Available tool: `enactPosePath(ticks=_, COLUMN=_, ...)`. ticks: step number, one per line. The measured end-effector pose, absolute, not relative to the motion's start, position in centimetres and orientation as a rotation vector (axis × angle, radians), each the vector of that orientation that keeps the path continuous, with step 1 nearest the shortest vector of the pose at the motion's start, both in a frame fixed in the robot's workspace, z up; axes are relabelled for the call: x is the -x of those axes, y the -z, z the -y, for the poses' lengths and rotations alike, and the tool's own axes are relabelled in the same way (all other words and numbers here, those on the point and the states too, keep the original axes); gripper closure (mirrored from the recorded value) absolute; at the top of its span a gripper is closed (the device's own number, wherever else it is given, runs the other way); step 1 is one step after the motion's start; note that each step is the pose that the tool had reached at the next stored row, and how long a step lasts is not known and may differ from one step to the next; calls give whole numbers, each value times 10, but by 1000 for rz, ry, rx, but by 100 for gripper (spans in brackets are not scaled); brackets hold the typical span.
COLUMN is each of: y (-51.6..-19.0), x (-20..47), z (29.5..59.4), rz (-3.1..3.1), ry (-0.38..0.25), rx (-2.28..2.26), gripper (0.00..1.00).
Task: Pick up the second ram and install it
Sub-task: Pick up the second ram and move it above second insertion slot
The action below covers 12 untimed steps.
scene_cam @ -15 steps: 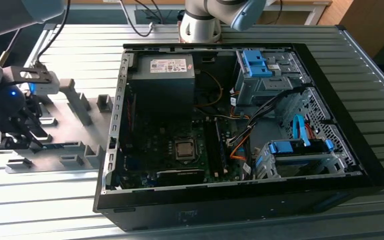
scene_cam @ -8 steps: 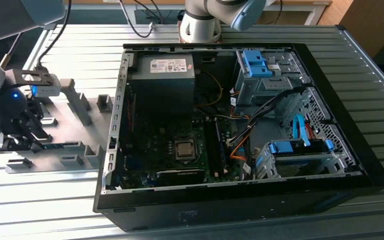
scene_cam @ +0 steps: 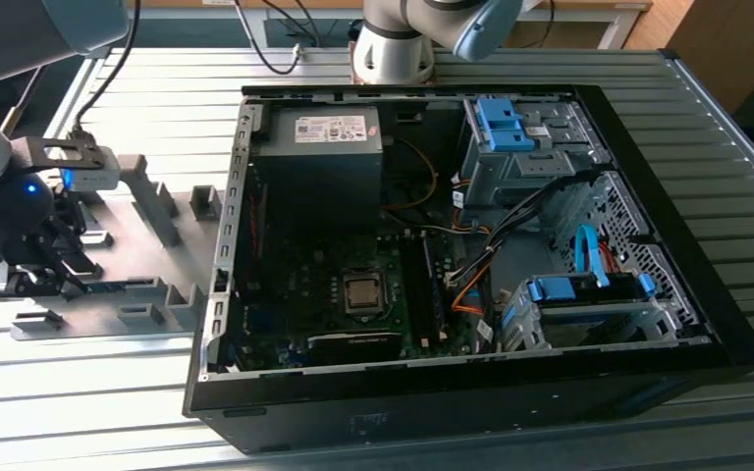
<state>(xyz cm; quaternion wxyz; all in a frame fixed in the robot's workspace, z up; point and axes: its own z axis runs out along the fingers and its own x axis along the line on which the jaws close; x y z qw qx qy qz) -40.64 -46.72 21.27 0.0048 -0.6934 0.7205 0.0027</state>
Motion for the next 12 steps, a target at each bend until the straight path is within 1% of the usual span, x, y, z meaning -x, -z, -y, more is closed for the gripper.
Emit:
enactPosePath(ticks=7, y=-211, x=406, z=467, rz=-2256, ry=-8, rx=2171, gripper=65)
enactPosePath(ticks=12, y=-204, x=407, z=467, rz=-2257, ry=-9, rx=2172, gripper=65)
